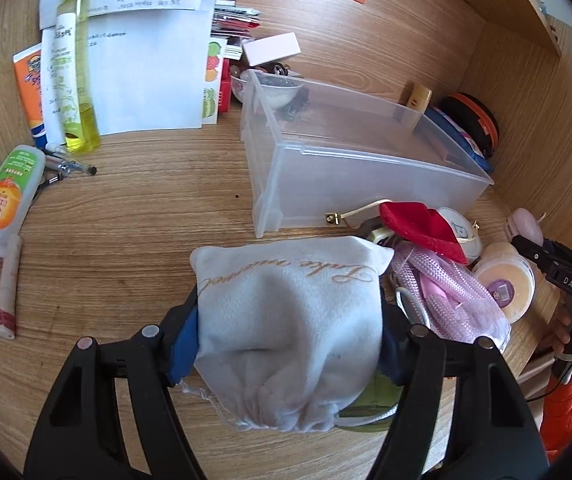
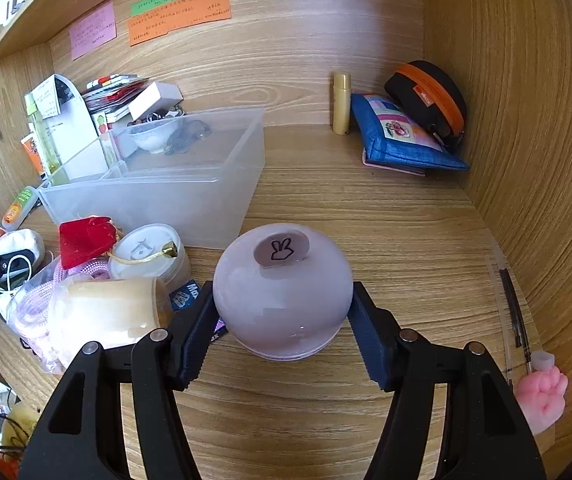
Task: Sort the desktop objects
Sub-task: 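Grasp the white drawstring pouch with the left gripper while the right gripper grasps the pink round lamp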
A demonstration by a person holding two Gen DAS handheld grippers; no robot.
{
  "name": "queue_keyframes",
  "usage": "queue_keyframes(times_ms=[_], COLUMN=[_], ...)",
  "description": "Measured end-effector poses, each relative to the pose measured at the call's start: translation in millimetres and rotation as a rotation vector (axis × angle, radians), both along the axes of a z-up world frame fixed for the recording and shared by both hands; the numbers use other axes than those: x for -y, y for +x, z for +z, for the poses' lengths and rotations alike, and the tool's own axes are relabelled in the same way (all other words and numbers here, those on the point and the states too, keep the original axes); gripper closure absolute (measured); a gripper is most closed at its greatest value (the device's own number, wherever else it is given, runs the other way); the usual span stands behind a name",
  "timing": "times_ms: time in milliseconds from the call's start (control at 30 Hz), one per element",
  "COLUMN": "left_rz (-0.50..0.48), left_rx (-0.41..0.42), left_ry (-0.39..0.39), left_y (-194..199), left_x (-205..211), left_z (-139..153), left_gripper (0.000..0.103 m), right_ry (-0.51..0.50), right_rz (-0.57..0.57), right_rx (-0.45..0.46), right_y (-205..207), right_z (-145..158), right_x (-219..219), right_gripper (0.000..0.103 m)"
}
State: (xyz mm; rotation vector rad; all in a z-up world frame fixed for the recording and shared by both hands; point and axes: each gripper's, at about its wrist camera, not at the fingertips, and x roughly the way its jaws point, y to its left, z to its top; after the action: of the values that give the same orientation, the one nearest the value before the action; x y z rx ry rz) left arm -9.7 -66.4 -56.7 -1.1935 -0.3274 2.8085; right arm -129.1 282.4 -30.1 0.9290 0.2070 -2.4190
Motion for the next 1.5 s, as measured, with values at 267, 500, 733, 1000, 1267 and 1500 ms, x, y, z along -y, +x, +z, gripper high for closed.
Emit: queue_keyframes(times_ms=[267,500,733,1000,1267,1500], left_rz=[0.047,0.028,0.029,0.053,0.045,0.029], left_rx=[-0.066,-0.121,-0.138,-0.215,-0.259,-0.293], left_ry=[0.021,-0.001,0.009,-0.022,-0.025,-0.050], left_y=[13.5,13.5,8.5,12.6,8.1,-5.8], left_x=[11.9,3.3,2.9,4.8,3.1,-7.4], left_z=[16.9,34.0,43.4,69.1,90.6,109.8], left_gripper=[0.033,0.033,0.033,0.033,0.033,0.033], right_ry=[-0.028,-0.048,-0.057,-0.069,-0.084,-0.098], right_rz=[0.043,0.068,0.085,0.120,0.177,0.212], right_rx=[-0.027,-0.030,-0.040,-0.061,-0.086,-0.117], right_y=[8.0,12.2,11.9,9.3,4.7,-5.9], right_z=[15.5,22.4,30.8,43.2,57.5,72.0], right_x=[14.0,21.2,26.0,38.2,60.0,76.4], right_gripper=[0.043,0.043,0.043,0.043,0.043,0.043])
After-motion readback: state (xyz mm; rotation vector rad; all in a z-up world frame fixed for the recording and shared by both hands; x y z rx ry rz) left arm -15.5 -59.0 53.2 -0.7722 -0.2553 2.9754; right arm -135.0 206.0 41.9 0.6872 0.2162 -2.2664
